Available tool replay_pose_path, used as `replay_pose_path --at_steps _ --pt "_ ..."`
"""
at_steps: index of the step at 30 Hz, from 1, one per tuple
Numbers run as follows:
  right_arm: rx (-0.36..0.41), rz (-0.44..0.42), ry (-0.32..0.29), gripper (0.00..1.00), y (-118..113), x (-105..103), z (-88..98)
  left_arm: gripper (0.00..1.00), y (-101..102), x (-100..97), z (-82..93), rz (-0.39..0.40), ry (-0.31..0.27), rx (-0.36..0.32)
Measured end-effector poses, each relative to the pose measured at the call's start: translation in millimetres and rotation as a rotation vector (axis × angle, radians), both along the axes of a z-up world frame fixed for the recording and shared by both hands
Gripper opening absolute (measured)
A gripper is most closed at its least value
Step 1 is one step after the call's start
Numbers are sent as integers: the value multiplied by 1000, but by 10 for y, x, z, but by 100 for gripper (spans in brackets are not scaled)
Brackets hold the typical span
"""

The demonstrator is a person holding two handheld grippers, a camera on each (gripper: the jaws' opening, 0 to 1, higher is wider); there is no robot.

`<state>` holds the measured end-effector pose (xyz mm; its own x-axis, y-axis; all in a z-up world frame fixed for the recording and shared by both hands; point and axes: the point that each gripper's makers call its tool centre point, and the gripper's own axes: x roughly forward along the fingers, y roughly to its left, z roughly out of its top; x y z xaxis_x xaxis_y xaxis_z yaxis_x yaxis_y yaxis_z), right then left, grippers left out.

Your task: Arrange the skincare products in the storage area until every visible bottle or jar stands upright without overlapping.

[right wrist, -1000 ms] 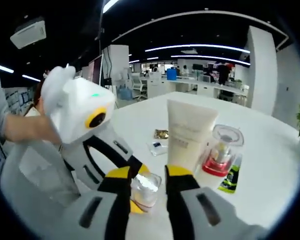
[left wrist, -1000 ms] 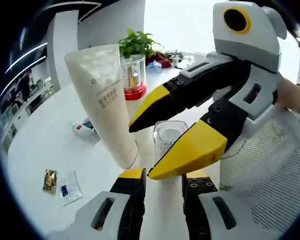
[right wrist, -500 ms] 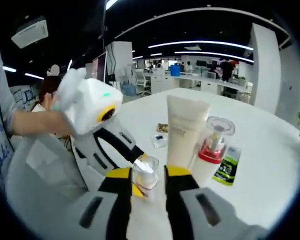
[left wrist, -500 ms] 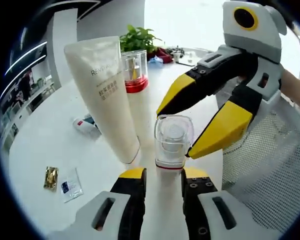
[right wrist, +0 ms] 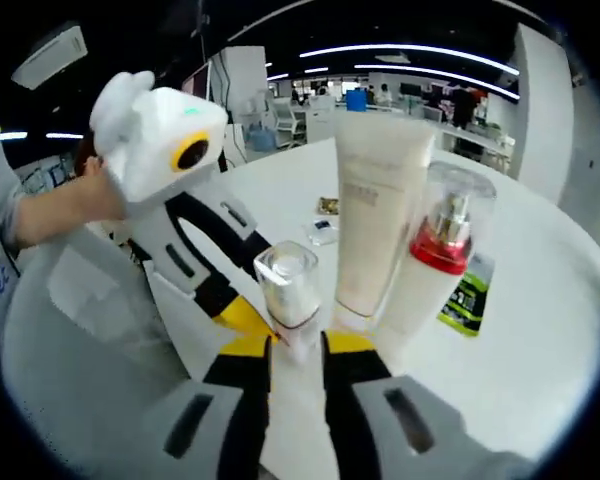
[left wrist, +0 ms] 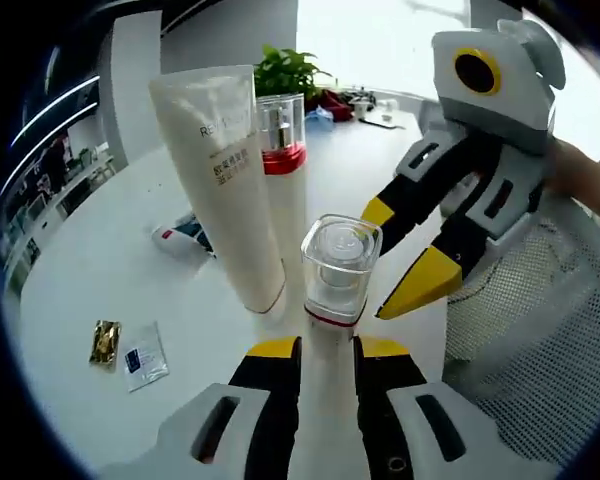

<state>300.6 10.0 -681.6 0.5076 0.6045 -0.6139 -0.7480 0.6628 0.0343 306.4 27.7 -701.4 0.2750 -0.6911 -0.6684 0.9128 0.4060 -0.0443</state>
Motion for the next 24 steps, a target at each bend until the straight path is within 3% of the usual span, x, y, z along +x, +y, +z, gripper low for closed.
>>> replay_pose_path --at_steps 16,24 --pt "-11 -18 56 12 -14 50 -46 7 -23 25 -44 22 28 10" --pt "-36 -46 95 15 -131 72 -119 8 -102 42 -52 15 33 17"
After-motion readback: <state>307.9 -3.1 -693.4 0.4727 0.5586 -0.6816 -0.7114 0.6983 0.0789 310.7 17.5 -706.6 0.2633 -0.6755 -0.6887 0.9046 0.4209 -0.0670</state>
